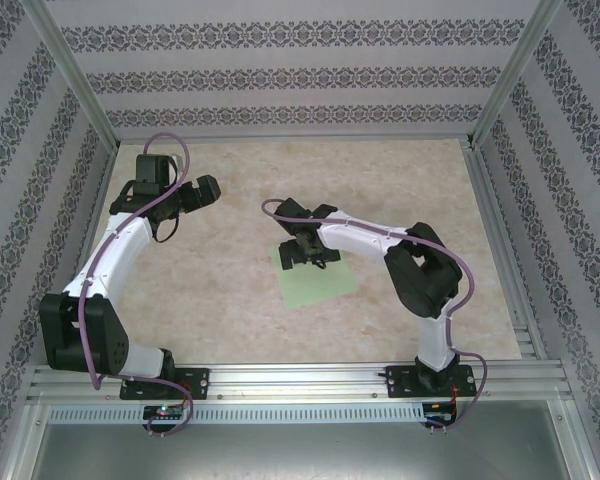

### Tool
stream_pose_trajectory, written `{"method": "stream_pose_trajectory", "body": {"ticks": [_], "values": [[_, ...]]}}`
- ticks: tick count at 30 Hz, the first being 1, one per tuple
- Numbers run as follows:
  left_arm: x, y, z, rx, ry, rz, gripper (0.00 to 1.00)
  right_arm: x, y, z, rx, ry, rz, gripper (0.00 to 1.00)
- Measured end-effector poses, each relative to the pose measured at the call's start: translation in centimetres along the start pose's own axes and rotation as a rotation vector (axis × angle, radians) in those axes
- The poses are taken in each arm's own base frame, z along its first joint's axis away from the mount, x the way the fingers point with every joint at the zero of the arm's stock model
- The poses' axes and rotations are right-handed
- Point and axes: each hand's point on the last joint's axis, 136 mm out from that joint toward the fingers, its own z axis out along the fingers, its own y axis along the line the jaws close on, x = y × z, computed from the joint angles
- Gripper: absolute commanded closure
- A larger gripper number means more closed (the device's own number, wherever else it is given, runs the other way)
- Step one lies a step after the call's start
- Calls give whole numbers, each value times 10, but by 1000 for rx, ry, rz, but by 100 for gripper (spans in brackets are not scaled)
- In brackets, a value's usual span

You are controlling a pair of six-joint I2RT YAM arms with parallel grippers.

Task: Fold a paper plane with a square sheet of paper (pick it up from the middle)
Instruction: Fold the square sheet of paper in half at the center of the table.

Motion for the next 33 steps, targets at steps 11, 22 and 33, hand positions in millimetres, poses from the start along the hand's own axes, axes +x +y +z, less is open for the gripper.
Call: {"method": "stream_pose_trajectory", "body": {"ticks": [11,22,33], "values": [[0,0,1,0,2,0,0,9,-1,21,30,60,-9,7],[3,3,6,-7,16,-4,0,9,-1,27,-10,77,12,12],[5,4,9,-11,24,-6,0,9,-5,27,-15,76,17,18]]}}
